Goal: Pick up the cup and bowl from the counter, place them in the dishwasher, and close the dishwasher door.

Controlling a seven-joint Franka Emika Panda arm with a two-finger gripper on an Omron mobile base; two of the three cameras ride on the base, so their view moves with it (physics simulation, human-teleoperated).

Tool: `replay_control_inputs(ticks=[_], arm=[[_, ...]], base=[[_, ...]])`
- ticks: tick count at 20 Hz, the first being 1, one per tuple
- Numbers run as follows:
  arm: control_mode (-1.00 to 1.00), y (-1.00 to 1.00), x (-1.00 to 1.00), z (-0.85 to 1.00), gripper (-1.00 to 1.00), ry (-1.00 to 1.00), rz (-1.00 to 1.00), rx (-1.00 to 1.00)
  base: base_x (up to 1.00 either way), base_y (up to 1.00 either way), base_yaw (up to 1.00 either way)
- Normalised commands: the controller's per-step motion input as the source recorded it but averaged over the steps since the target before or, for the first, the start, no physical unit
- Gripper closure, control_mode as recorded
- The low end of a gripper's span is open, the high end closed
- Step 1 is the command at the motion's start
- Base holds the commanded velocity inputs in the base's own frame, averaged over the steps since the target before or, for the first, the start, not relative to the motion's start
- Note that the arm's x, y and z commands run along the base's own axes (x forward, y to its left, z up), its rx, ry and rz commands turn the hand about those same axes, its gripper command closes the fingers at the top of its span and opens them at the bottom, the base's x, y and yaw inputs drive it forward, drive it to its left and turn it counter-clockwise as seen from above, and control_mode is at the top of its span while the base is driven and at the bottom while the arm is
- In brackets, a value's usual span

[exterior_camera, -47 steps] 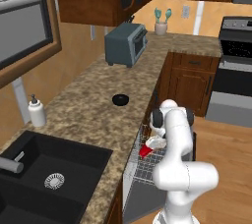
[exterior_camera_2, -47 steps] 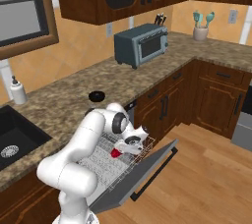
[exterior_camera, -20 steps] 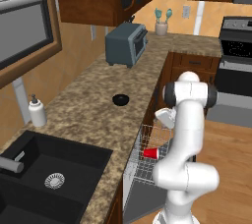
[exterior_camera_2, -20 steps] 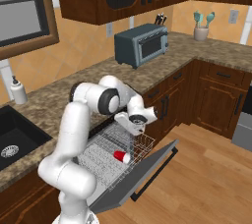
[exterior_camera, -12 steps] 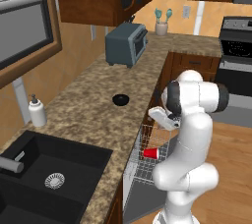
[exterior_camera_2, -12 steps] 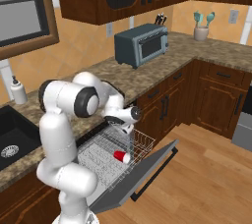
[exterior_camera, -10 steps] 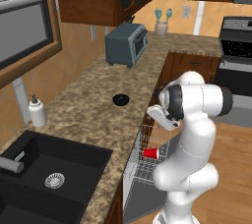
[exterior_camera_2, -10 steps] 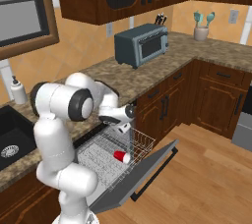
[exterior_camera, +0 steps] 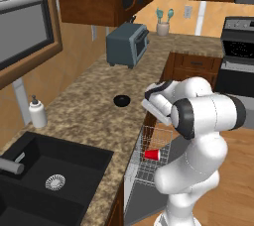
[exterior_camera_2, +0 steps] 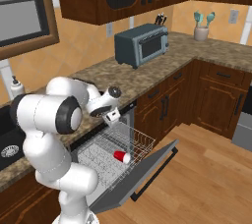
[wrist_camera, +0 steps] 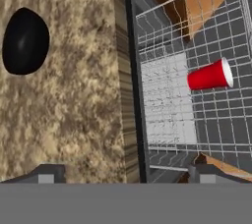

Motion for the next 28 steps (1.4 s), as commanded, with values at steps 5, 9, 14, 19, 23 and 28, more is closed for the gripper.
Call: replay_control_inputs(ticks=[5,9,14,19,23,28], arm=[[-1.00,0.04,0.28,0.10,-1.00,0.07,0.00,-0.04],[-1.00,0.23,0.41,0.02,-1.00,0.03,0.00,-0.05],[-1.00,0.08,0.29,0.05,-1.00,0.01,0.00,-0.01],[-1.00,0.18,0.44,0.04,-1.00,0.00,0.00,-0.03],[-1.00,0.24,0.56,0.00,-1.00,0.00,0.00,-0.04],[-1.00,0.26,0.56,-0.04,-1.00,0.01,0.00,-0.05]], base=[[0.00,0.00,0.00],[0.00,0.00,0.00],[0.00,0.00,0.00],[0.00,0.00,0.00],[0.00,0.00,0.00],[0.00,0.00,0.00]])
